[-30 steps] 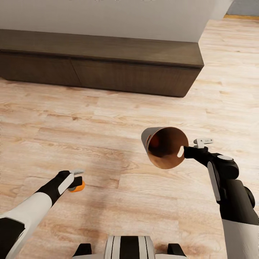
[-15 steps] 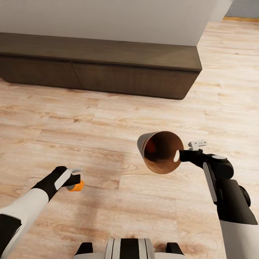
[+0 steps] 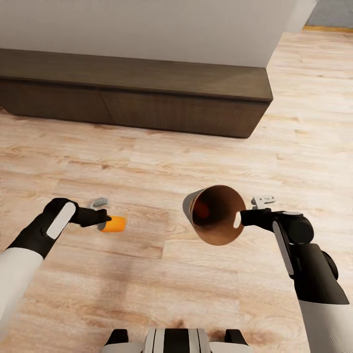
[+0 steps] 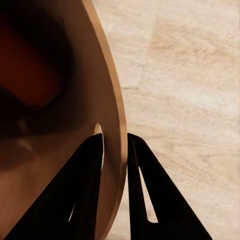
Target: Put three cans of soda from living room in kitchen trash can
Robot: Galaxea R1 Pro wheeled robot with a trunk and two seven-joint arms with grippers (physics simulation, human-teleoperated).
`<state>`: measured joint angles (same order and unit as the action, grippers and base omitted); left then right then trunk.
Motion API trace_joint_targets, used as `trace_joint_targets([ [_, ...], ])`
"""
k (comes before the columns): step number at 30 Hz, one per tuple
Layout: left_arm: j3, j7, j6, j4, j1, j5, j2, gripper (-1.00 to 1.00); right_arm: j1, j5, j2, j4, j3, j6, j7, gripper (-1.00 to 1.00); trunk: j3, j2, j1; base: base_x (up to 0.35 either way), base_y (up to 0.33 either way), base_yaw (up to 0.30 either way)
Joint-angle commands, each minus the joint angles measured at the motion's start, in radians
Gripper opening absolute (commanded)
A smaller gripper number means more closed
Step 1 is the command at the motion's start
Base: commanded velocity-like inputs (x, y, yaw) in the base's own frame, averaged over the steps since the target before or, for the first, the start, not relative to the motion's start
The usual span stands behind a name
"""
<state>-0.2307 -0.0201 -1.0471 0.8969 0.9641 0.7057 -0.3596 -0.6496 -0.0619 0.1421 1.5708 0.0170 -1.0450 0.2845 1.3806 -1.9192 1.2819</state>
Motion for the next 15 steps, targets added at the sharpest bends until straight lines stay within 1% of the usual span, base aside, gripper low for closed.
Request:
trace_joint_targets([
  [1, 0.009, -0.055, 0.000, 0.031, -0.001, -0.006, -0.013, -1.00, -0.001, 0.021, 0.000, -0.001, -0.001, -0.002, 0.006, -1.00, -0.003, 0.007, -0.004, 0.000, 0.000, 0.000],
  [3, 0.014, -0.097, 0.000, 0.047, -0.001, -0.007, -0.026, -1.00, -0.003, 0.021, 0.001, -0.003, -0.004, -0.002, 0.006, -1.00, -0.010, 0.021, -0.012, 0.000, 0.000, 0.000],
  [6, 0.017, -0.137, 0.000, 0.056, -0.001, -0.007, -0.037, -1.00, -0.004, 0.020, 0.001, -0.004, -0.016, -0.002, 0.006, -1.00, -0.019, 0.042, -0.023, 0.000, 0.000, 0.000],
  [8, 0.019, -0.200, 0.000, 0.062, -0.001, -0.008, -0.051, -1.00, -0.007, 0.020, 0.002, -0.008, -0.028, -0.002, 0.007, -1.00, -0.025, 0.056, -0.031, 0.000, 0.000, 0.000],
  [11, 0.020, -0.258, 0.000, 0.065, -0.001, -0.009, -0.061, -1.00, -0.023, 0.020, 0.002, -0.038, -0.034, -0.002, 0.007, -1.00, -0.035, 0.077, -0.042, 0.000, 0.000, 0.000],
  [15, 0.019, -0.283, 0.000, 0.068, -0.001, -0.009, -0.065, -1.00, -0.049, 0.020, 0.002, -0.093, -0.037, -0.002, 0.007, -1.00, -0.047, 0.105, -0.058, 0.000, 0.000, 0.000],
])
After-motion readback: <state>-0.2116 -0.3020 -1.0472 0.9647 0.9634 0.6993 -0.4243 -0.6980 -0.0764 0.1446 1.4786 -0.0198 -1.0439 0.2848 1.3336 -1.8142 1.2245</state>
